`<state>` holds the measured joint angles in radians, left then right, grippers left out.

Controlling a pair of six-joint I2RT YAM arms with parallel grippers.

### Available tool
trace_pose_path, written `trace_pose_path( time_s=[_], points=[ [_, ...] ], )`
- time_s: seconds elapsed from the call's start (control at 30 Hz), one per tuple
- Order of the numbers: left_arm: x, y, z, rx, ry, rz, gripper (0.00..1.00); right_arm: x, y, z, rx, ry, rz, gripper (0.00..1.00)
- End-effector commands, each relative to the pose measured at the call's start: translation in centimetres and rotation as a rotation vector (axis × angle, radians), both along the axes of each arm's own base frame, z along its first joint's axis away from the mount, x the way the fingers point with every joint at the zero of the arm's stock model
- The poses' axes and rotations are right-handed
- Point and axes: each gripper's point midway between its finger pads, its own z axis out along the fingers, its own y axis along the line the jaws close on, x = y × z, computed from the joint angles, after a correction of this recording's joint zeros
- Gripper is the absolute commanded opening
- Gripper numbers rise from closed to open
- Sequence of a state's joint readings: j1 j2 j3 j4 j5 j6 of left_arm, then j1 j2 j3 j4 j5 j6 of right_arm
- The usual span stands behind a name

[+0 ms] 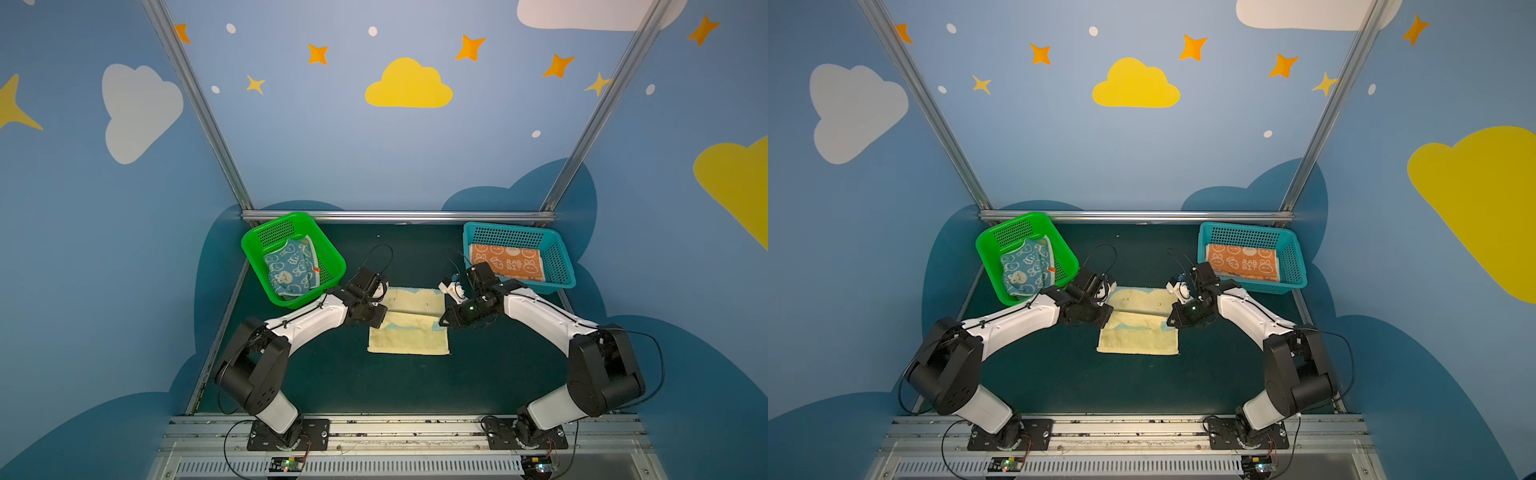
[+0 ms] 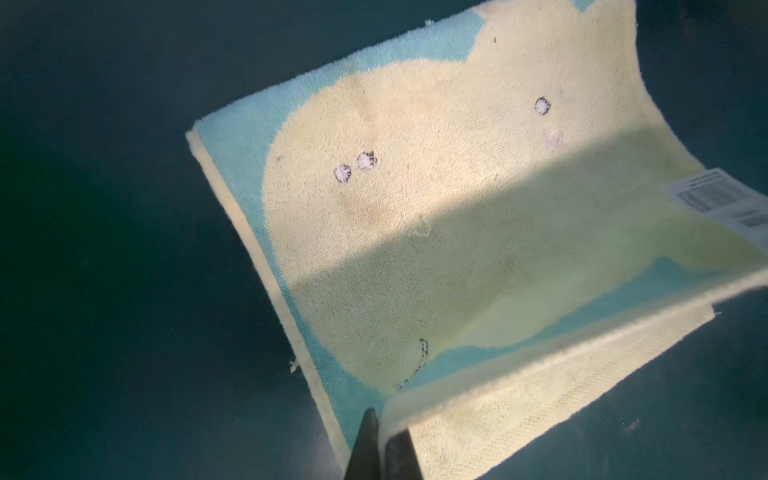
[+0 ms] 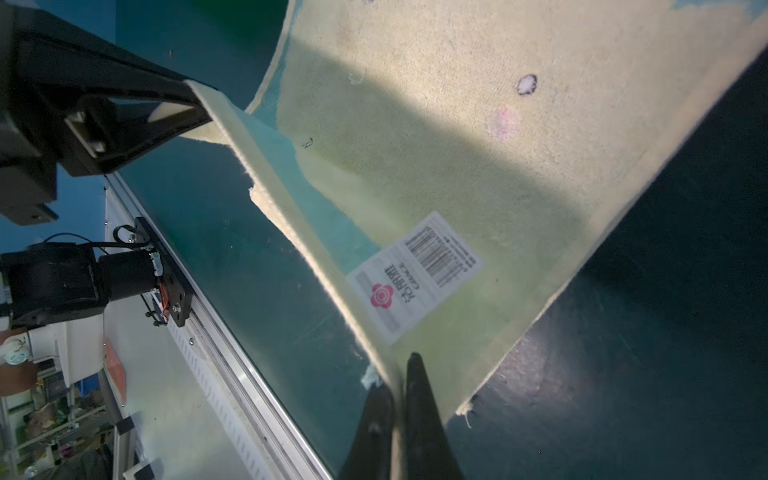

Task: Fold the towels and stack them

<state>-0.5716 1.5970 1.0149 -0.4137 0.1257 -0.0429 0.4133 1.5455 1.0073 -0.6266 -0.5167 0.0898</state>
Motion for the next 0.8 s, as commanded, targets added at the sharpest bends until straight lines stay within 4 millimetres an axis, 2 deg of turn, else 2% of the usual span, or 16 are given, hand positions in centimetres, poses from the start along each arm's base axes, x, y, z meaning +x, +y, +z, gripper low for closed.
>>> trace_pose_path(
  time_s=[0.0,0.1,0.2,0.37,0.47,0.53,0.6,0.77],
  points=[
    [-0.2,2.5,-1.2,0.094,0.014,0.072,0.04,-1.8,-2.2,-2.2,-0.138,0.136,-0.086,0.00],
    [-0.6,2.3,-1.5,0.089,0.017,0.068,0.05,-2.3,-2.2,-3.7,-0.147,0.154,-0.105,0.02],
    [-1.1,2.1,-2.0,0.100,0.008,0.066,0.10,-2.5,-1.9,-4.9,-0.144,0.159,-0.112,0.09],
    [-2.1,2.1,-2.8,0.077,0.009,0.084,0.30,-3.1,-1.2,-6.5,-0.133,0.168,-0.105,0.21],
    [-2.8,1.8,-2.7,0.037,-0.006,0.090,0.37,-3.5,-0.8,-6.8,-0.120,0.171,-0.098,0.23],
    [-3.3,1.5,-2.3,0.007,-0.027,0.088,0.49,-3.7,-0.8,-6.8,-0.121,0.157,-0.099,0.24],
    [-3.8,1.0,-1.7,-0.020,-0.046,0.065,0.54,-3.6,-0.9,-6.2,-0.119,0.127,-0.107,0.26],
    [-5.5,0.0,-0.6,-0.065,-0.065,-0.003,0.66,-3.2,-0.9,-3.4,-0.078,0.028,-0.123,0.32]
  ],
)
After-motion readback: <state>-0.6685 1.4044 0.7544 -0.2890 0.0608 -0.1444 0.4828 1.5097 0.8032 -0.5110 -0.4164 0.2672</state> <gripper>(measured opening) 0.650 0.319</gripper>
